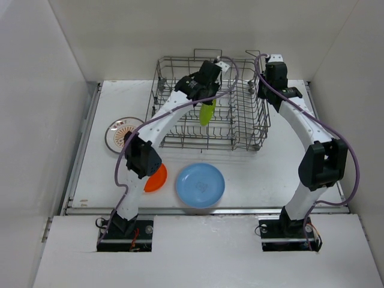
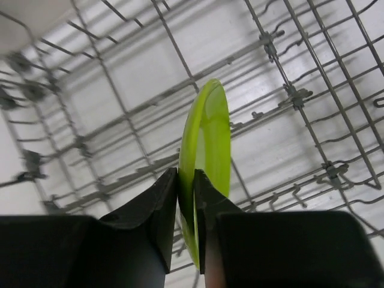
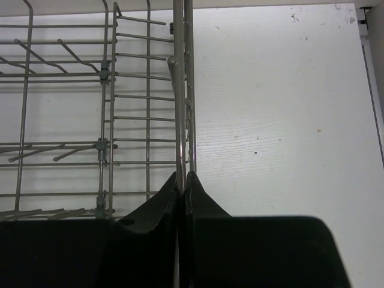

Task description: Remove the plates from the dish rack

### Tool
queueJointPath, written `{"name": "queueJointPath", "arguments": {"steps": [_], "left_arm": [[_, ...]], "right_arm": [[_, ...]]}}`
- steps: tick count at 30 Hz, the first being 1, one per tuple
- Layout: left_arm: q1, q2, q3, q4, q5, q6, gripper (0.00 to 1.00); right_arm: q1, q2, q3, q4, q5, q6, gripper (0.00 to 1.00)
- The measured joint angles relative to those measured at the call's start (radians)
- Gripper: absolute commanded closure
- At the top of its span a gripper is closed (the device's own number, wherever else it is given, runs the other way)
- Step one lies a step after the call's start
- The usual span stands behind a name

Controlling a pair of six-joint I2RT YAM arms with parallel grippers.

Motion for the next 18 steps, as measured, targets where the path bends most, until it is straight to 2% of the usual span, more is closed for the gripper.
{"name": "queueJointPath", "arguments": {"steps": [7, 13, 16, 18], "left_arm": [[0.004, -0.123, 0.047, 0.012, -0.006, 0.07, 1.0], [0.012, -0.149, 0.054, 0.004, 0.019, 0.079, 1.0], [0.059, -0.15, 0.066, -0.046, 0.064, 0.076, 1.0], [0.127, -0.165, 0.069, -0.08, 0.137, 0.07, 1.0]], "right_arm": [[0.0, 0.0, -0.003, 0.007, 0.001, -0.003, 1.0], [0.0, -0.001, -0.005, 0.009, 0.003, -0.005, 1.0], [0.0, -0.008, -0.016, 0.018, 0.003, -0.005, 1.0], [0.001, -0.008, -0.019, 0.025, 0.003, -0.005, 1.0]]}}
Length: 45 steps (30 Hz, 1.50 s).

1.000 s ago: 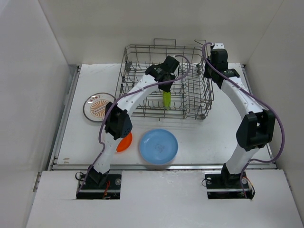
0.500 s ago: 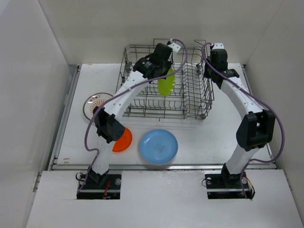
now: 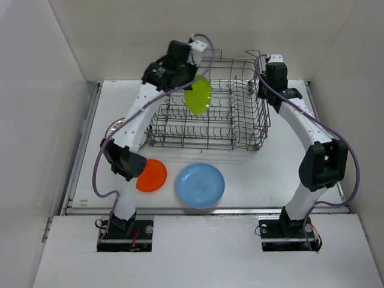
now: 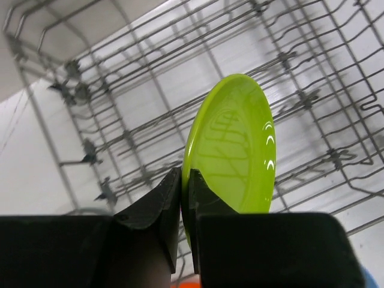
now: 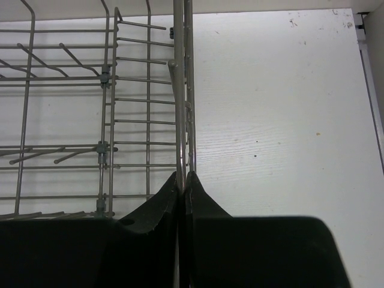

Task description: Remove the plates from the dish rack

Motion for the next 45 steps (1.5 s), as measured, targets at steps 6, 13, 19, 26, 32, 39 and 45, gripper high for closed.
{"name": "queueJointPath", "arguments": {"steps": [6, 13, 19, 26, 32, 39, 45], "left_arm": [[0.343, -0.173, -0.105, -0.129, 0.26, 0.106, 1.0], [0.579, -0.507, -0.552, -0.271, 0.389, 0.375, 1.0], [0.643, -0.549, -0.866, -0.334, 0.446, 0.589, 1.0], [0.641, -0.511, -1.099, -0.263, 0.433, 0.655, 1.0], [0.636, -0.442, -1.117, -0.166, 0.46, 0.633, 1.0], [0.612, -0.44, -1.163, -0.109, 0.445, 0.626, 0.92], [0.534, -0.438, -1.215, -0.095, 0.399, 0.645, 0.6]], "right_arm": [[0.0, -0.007, -0.012, 0.018, 0.0, -0.001, 1.0], [0.0, -0.008, -0.013, 0.018, -0.002, 0.0, 1.0], [0.0, -0.021, -0.032, 0.035, -0.008, 0.001, 1.0], [0.0, -0.029, -0.044, 0.046, -0.01, 0.002, 1.0], [0.0, -0.029, -0.045, 0.051, -0.01, 0.002, 1.0], [0.0, -0.029, -0.045, 0.051, -0.01, 0.002, 1.0], [0.0, -0.029, -0.045, 0.051, -0.009, 0.002, 1.0]]}}
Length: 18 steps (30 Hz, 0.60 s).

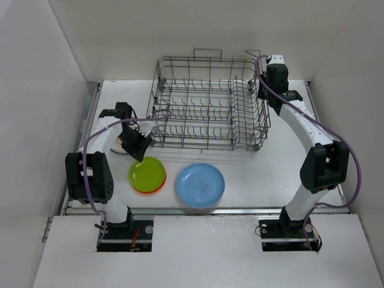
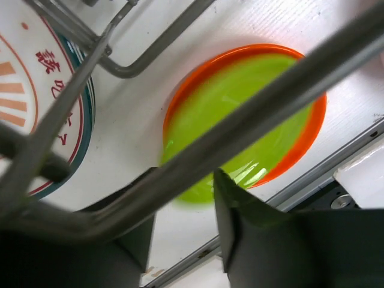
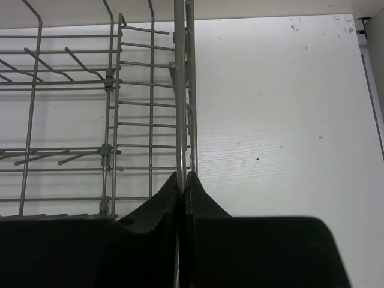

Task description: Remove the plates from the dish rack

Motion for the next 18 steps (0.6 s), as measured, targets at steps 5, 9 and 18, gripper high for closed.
{"name": "queueJointPath", "arguments": {"steps": [5, 9, 18], "left_arm": [[-0.01, 0.0, -0.003, -0.001, -0.014, 0.011, 0.51], [-0.009, 0.0, -0.003, -0.001, -0.029, 0.013, 0.51], [0.129, -0.004, 0.121, 0.014, 0.032, -0.104, 0.5]], "right_arm": [[0.0, 0.0, 0.0, 0.0, 0.001, 0.0, 1.0], [0.0, 0.0, 0.0, 0.0, 0.001, 0.0, 1.0], [0.0, 0.0, 0.0, 0.0, 0.001, 0.0, 1.0]]}}
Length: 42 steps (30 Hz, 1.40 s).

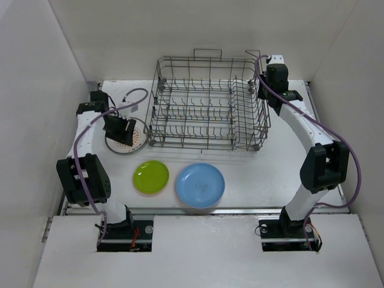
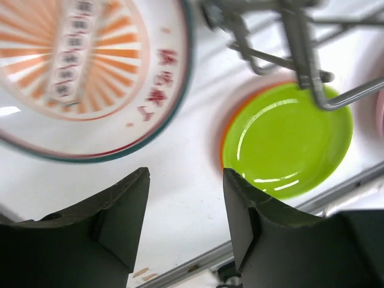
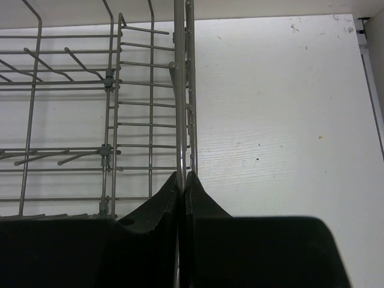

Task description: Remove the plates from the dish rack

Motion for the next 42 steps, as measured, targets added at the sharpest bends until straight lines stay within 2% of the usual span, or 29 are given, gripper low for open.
{"name": "queueJointPath", "arguments": {"steps": [3, 8, 18, 21, 22, 25, 27, 28, 29, 30, 32, 35, 38, 42], "left_arm": [[0.071, -0.019, 0.058, 0.016, 0.05, -0.06, 0.49], [0.098, -0.075, 0.093, 0.022, 0.108, -0.127, 0.49], [0.146, -0.125, 0.097, 0.069, 0.098, -0.254, 0.49], [0.152, -0.145, 0.094, 0.091, 0.084, -0.284, 0.43], [0.152, -0.154, 0.089, 0.099, 0.081, -0.292, 0.41], [0.151, -0.18, 0.072, 0.116, 0.062, -0.315, 0.35], [0.151, -0.196, 0.057, 0.134, 0.031, -0.339, 0.27], [0.152, -0.203, 0.051, 0.144, 0.008, -0.357, 0.24], [0.155, -0.207, 0.046, 0.158, -0.017, -0.377, 0.19], [0.158, -0.212, 0.04, 0.175, -0.061, -0.402, 0.09], [0.171, -0.217, 0.034, 0.203, -0.178, -0.466, 0.0], [0.207, -0.222, 0.034, 0.242, -0.44, -0.579, 0.0], [0.265, -0.223, 0.034, 0.263, -0.683, -0.681, 0.0], [0.33, -0.27, 0.005, 0.284, -0.84, -0.756, 0.0]], "right_arm": [[0.0, 0.0, 0.0, 0.0, 0.001, 0.0, 1.0], [-0.002, 0.017, 0.02, -0.013, 0.006, -0.001, 1.0], [-0.015, 0.13, 0.176, -0.075, 0.017, -0.07, 1.0], [-0.016, 0.146, 0.198, -0.081, 0.019, -0.09, 0.82], [-0.016, 0.147, 0.199, -0.081, 0.021, -0.09, 0.61], [-0.016, 0.147, 0.199, -0.068, 0.019, -0.09, 0.37], [-0.016, 0.143, 0.199, -0.064, 0.02, -0.087, 0.19], [-0.016, 0.138, 0.197, -0.064, 0.023, -0.084, 0.04], [-0.016, 0.13, 0.195, -0.066, 0.027, -0.076, 0.0], [-0.016, 0.118, 0.192, -0.066, 0.035, -0.072, 0.0], [-0.016, 0.071, 0.17, -0.063, 0.064, -0.057, 0.0], [-0.016, -0.039, 0.138, -0.056, 0.138, -0.021, 0.0], [-0.014, -0.187, 0.083, -0.005, 0.299, 0.035, 0.0], [-0.016, -0.378, -0.045, 0.147, 0.603, 0.092, 0.0]]}}
